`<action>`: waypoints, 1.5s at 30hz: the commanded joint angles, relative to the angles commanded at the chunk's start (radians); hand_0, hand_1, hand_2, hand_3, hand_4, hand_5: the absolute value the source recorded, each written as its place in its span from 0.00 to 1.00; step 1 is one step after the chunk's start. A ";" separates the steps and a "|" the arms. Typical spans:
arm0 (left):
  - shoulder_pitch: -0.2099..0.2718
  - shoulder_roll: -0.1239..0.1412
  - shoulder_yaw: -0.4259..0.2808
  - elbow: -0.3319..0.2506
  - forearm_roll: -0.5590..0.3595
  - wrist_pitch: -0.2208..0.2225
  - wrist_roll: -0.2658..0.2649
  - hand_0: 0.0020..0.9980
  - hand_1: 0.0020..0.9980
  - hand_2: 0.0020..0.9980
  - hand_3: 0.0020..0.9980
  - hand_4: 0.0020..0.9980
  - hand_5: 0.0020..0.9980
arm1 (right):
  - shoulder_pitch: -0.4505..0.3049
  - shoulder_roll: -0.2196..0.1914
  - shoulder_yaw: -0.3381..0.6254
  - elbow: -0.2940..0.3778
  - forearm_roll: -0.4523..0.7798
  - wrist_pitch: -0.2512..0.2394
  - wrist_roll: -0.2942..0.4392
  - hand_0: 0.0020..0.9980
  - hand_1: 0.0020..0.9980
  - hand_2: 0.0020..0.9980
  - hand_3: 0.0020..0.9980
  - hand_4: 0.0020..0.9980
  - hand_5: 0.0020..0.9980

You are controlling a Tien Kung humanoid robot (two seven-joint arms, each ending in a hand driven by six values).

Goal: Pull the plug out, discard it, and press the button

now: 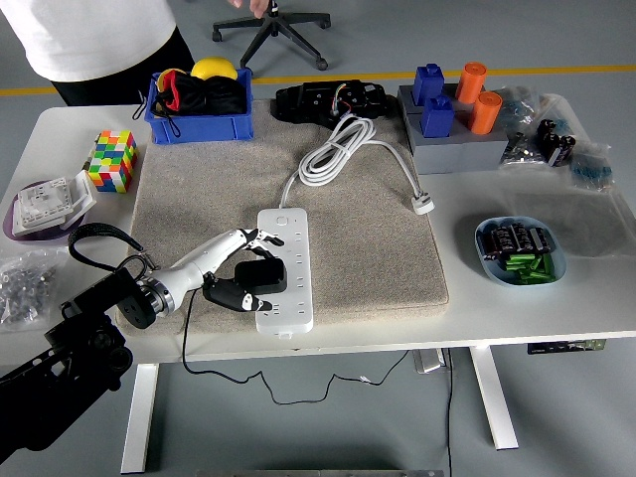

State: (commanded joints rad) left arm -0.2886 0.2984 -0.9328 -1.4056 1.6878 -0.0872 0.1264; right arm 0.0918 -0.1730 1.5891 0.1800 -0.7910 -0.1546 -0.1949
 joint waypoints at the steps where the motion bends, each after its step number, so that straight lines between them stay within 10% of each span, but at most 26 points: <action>1: -0.001 0.000 0.001 0.001 -0.003 0.001 -0.001 0.84 0.73 0.63 0.74 1.00 0.00 | 0.000 0.000 0.000 0.000 0.000 0.000 0.000 0.74 0.66 0.64 0.61 0.66 0.48; 21: -0.038 -0.022 0.042 0.040 0.011 0.077 0.009 0.63 0.48 0.49 0.61 0.84 0.00 | 0.000 -0.001 -0.002 0.000 0.004 0.000 0.000 0.74 0.66 0.65 0.61 0.66 0.48; 22: -0.039 -0.024 0.044 0.041 0.011 0.076 0.010 0.47 0.41 0.45 0.59 0.78 0.00 | 0.000 -0.002 -0.003 0.000 0.004 0.000 0.000 0.74 0.66 0.65 0.61 0.66 0.48; 45: -0.048 -0.022 0.026 0.040 -0.029 0.082 -0.008 0.48 0.29 0.35 0.54 0.72 0.00 | 0.002 -0.004 -0.011 0.000 0.007 0.000 -0.001 0.74 0.66 0.65 0.61 0.66 0.48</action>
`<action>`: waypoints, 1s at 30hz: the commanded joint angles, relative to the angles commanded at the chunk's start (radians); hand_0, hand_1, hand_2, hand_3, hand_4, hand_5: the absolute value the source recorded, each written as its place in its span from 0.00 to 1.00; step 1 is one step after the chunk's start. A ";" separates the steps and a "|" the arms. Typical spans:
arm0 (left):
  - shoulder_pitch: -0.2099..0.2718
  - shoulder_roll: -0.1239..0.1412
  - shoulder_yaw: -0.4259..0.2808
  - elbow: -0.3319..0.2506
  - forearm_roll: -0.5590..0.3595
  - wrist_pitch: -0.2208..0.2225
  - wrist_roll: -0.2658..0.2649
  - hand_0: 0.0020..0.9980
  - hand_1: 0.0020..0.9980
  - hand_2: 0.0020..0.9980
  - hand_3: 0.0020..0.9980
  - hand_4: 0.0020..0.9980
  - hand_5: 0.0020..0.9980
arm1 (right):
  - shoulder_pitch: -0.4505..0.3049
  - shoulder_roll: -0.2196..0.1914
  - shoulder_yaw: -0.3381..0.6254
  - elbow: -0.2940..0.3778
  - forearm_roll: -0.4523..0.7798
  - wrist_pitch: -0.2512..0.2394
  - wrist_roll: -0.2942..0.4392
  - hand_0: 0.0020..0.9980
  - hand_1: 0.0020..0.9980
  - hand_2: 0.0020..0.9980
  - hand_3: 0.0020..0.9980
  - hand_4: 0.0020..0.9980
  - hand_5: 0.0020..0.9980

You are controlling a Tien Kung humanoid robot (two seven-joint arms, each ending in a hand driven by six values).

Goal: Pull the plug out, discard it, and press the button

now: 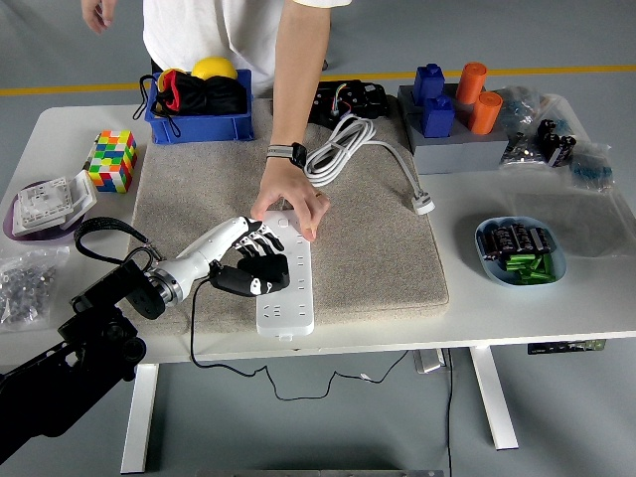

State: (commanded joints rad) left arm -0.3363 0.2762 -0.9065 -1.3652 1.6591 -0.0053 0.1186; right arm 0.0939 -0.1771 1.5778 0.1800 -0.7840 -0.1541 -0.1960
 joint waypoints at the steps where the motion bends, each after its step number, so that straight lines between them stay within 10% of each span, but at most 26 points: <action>1: -0.001 0.000 0.000 -0.002 0.001 0.000 -0.001 0.48 0.28 0.34 0.53 0.72 0.00 | 0.000 0.000 0.000 0.000 -0.001 0.000 -0.001 0.74 0.66 0.65 0.61 0.66 0.48; 11: -0.019 0.010 -0.028 -0.018 0.003 0.003 -0.010 0.49 0.28 0.34 0.53 0.70 0.00 | 0.001 -0.003 -0.011 0.000 0.000 -0.001 -0.001 0.74 0.66 0.65 0.61 0.66 0.48; 30: -0.164 -0.016 -0.058 0.304 -0.004 0.062 -0.073 0.52 0.30 0.35 0.54 0.68 0.00 | -0.005 0.002 -0.004 0.000 0.001 -0.003 -0.003 0.74 0.66 0.65 0.61 0.66 0.48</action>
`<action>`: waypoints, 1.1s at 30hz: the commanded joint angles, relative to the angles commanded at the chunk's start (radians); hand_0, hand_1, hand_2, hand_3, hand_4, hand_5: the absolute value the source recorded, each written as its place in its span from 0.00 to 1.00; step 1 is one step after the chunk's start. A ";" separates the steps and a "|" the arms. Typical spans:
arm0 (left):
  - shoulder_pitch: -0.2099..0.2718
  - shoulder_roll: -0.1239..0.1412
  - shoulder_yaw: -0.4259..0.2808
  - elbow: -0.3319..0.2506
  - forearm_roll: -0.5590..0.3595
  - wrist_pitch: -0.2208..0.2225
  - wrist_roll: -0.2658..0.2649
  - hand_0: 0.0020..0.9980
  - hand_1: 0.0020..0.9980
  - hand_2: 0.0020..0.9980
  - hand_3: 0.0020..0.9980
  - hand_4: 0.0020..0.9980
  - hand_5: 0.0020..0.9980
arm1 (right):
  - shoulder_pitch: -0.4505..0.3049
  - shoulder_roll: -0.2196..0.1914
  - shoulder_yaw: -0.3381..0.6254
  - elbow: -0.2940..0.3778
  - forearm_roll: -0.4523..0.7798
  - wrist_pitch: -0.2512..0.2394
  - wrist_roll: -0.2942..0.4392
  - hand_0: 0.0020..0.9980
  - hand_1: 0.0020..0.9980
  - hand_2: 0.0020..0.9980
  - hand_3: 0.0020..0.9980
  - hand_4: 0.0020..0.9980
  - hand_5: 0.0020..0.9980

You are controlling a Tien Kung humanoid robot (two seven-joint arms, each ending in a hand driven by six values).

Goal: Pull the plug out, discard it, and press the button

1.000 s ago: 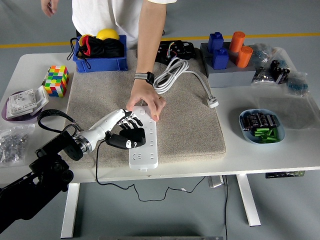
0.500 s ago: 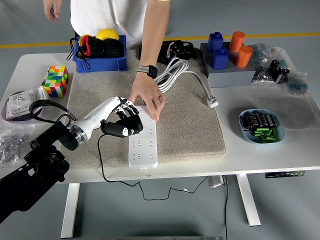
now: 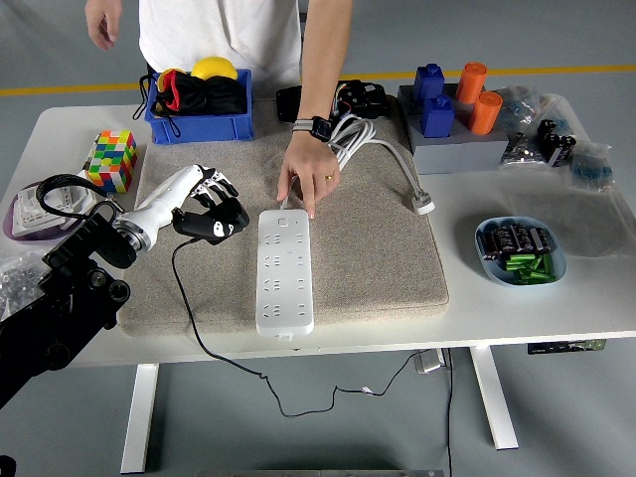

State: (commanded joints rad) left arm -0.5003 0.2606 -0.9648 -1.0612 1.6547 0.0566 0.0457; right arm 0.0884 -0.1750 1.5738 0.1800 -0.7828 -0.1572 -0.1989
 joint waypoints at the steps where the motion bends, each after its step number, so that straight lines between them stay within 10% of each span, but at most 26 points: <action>1: -0.003 -0.004 0.002 0.010 0.001 0.000 -0.001 0.55 0.39 0.41 0.59 0.70 0.00 | -0.001 0.001 0.002 0.000 -0.002 0.001 -0.002 0.74 0.66 0.65 0.61 0.66 0.48; 33: -0.012 -0.008 -0.015 0.054 0.007 -0.040 0.044 0.89 0.93 0.89 0.88 0.99 0.04 | 0.002 0.005 0.000 0.000 0.007 0.000 0.004 0.74 0.66 0.65 0.61 0.66 0.48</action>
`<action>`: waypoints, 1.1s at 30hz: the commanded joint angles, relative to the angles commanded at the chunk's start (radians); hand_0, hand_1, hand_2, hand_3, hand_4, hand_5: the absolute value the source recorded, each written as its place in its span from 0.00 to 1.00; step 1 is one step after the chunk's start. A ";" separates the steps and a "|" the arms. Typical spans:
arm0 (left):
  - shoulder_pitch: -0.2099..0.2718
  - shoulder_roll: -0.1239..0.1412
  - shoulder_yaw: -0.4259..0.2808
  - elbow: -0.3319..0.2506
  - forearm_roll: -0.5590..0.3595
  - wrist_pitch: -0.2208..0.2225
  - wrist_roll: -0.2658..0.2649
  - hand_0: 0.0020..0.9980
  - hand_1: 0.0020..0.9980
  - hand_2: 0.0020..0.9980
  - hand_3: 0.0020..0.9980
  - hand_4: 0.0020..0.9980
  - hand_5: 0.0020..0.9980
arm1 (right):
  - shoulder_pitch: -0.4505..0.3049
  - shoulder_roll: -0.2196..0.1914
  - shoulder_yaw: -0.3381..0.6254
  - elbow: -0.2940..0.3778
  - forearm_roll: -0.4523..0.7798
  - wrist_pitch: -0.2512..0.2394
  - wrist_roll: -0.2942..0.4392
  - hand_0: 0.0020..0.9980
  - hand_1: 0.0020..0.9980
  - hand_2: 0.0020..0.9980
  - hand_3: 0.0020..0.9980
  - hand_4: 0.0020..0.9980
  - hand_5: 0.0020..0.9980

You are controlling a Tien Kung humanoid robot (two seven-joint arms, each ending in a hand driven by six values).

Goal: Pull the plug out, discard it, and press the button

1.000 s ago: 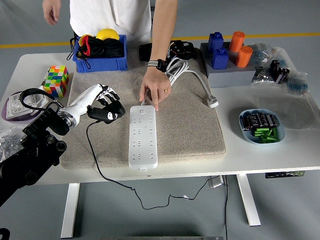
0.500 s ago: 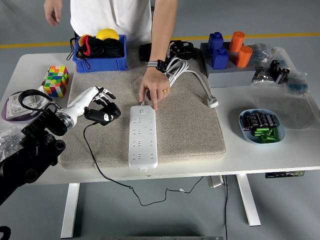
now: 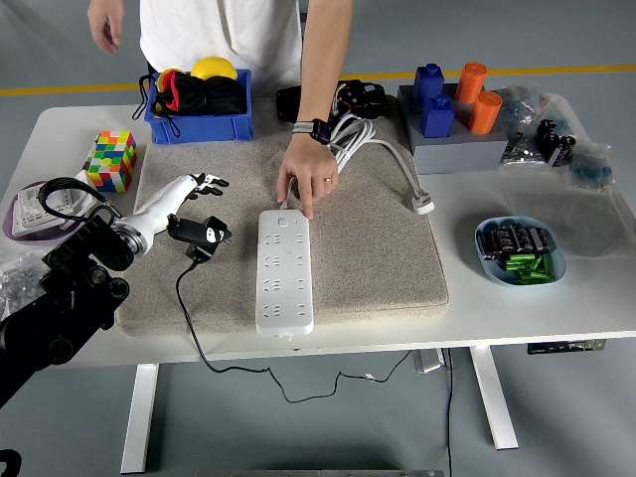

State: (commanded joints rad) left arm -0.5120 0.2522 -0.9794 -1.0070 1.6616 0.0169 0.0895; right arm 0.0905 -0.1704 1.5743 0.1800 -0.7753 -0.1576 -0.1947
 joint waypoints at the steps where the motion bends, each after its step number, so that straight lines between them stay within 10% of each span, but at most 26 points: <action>1: 0.000 0.000 -0.002 -0.001 0.001 -0.001 0.001 0.89 0.93 0.89 0.88 0.99 0.04 | 0.000 0.000 0.000 0.000 0.000 0.000 0.000 0.74 0.66 0.65 0.61 0.66 0.48; 21: 0.011 0.025 -0.006 -0.123 -0.003 -0.002 0.018 0.91 0.95 0.93 0.90 1.00 0.20 | 0.000 -0.005 -0.016 0.000 0.010 0.003 0.005 0.74 0.66 0.65 0.61 0.66 0.48; 22: 0.012 0.031 -0.002 -0.151 -0.006 0.001 0.014 0.77 0.75 0.67 0.84 0.91 0.05 | -0.001 -0.005 -0.014 0.000 0.007 0.003 0.002 0.74 0.66 0.65 0.61 0.66 0.48; 27: 0.000 0.051 0.034 -0.254 -0.029 0.003 0.011 0.77 0.75 0.67 0.84 0.91 0.05 | -0.003 -0.007 -0.014 0.000 0.001 0.005 -0.004 0.74 0.66 0.65 0.61 0.66 0.48; 28: -0.006 0.050 0.044 -0.261 -0.038 0.004 0.011 0.23 0.30 0.33 0.71 0.60 0.00 | -0.002 -0.007 -0.016 0.000 0.003 0.005 -0.003 0.74 0.66 0.65 0.61 0.66 0.48; 33: -0.033 0.039 0.095 -0.237 -0.067 0.011 0.010 0.23 0.30 0.33 0.71 0.60 0.00 | 0.002 -0.008 -0.026 0.000 0.013 0.004 0.003 0.74 0.66 0.65 0.61 0.66 0.48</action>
State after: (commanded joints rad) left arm -0.5451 0.2917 -0.8848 -1.2441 1.5949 0.0274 0.0991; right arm 0.0924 -0.1782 1.5482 0.1800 -0.7625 -0.1534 -0.1915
